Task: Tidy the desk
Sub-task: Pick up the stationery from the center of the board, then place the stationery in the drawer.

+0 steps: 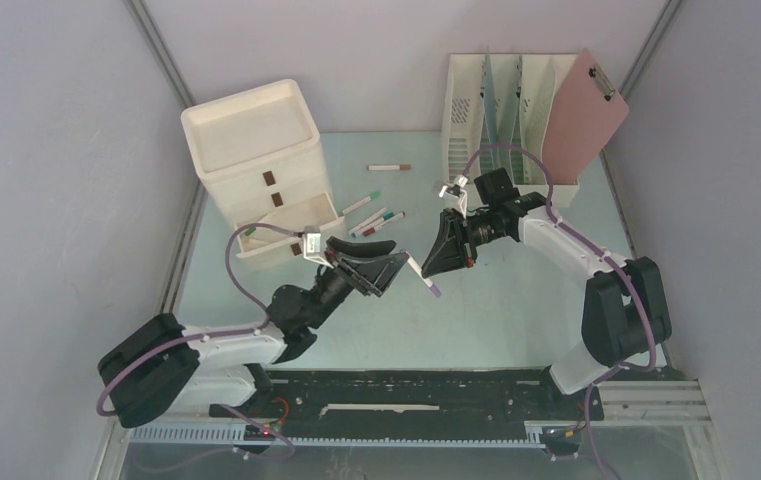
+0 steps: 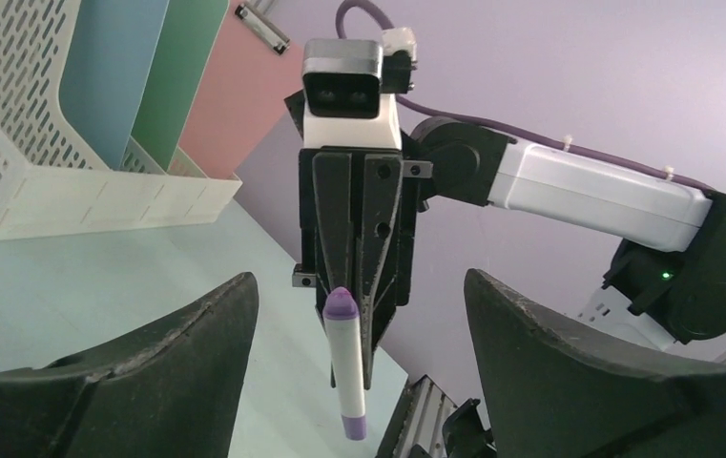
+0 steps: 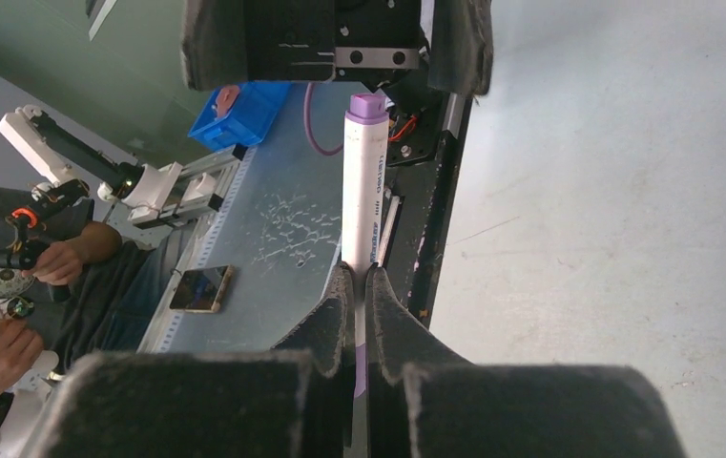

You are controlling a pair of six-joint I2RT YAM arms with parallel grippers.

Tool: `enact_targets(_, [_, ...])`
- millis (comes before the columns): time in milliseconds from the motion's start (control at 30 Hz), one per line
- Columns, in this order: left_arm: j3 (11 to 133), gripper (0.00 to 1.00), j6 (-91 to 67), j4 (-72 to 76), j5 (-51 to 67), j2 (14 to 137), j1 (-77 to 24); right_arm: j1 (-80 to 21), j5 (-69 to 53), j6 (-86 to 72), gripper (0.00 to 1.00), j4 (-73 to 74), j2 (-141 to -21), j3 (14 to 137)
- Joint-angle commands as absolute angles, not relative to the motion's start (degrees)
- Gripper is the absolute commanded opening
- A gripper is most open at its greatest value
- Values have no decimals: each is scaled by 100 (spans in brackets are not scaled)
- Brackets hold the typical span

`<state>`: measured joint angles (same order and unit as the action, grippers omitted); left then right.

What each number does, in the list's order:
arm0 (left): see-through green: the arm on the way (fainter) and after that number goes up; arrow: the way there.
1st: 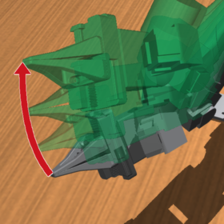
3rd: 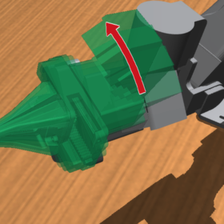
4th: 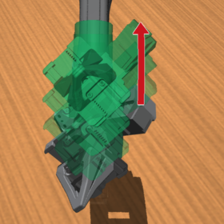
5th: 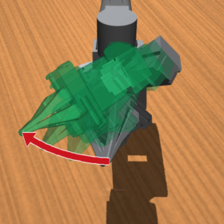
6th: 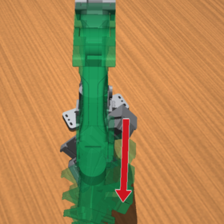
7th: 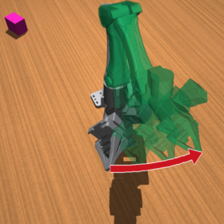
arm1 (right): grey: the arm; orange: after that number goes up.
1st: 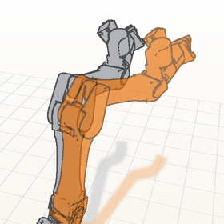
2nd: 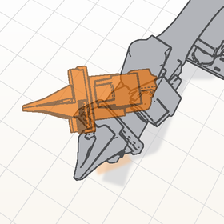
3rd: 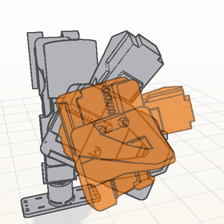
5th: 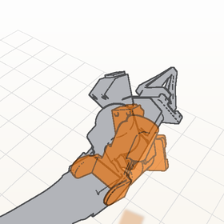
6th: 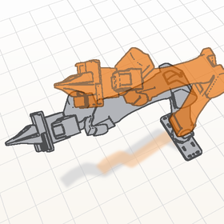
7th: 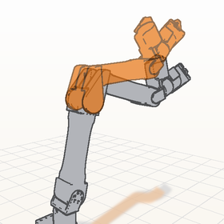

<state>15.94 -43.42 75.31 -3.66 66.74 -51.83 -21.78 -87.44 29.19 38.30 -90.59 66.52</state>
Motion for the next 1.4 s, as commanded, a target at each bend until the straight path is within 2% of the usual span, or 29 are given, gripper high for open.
enact_targets(0, [1893,82,-4277,7961,-571,7120,-5247,-2221,-8912,2973,0,3839,-8913,6781])
enact_targets(133, [2034,71,-4409,7978,-508,7404,-5247,-2256,-8904,2992,0,3860,-8947,6781])
enact_targets(333, [2086,48,-4544,8005,-343,7531,-5295,-2248,-8851,2997,0,3849,-8931,6783])
enact_targets(433, [2057,41,-4559,8001,-323,7560,-5325,-2224,-8817,2994,0,3838,-8922,6777])
enact_targets(667, [2114,3,-4632,8017,-112,7773,-5331,-2224,-8729,3047,0,3878,-8963,6778])
enact_targets(700, [2113,0,-4632,8030,-125,7785,-5327,-2224,-8695,3069,0,3887,-8974,6778])
enact_targets(833, [1985,0,-4713,8035,-386,7720,-5326,-2233,-8525,3099,2,3904,-8959,6782])
enact_targets(967, [1769,0,-4779,8032,-748,7503,-5311,-2215,-8265,3131,38,3979,-8856,6781])
enact_targets(1033, [1630,0,-4817,8025,-930,7392,-5274,-2222,-8128,3150,52,4001,-8784,6778])
enact_targets(1167, [1330,0,-5205,8030,-989,7204,-4933,-2199,-7967,3229,59,4056,-8728,6777])
enact_targets(1367, [897,0,-6177,7968,-531,7019,-3793,-2199,-7791,3391,60,4131,-8704,6785])
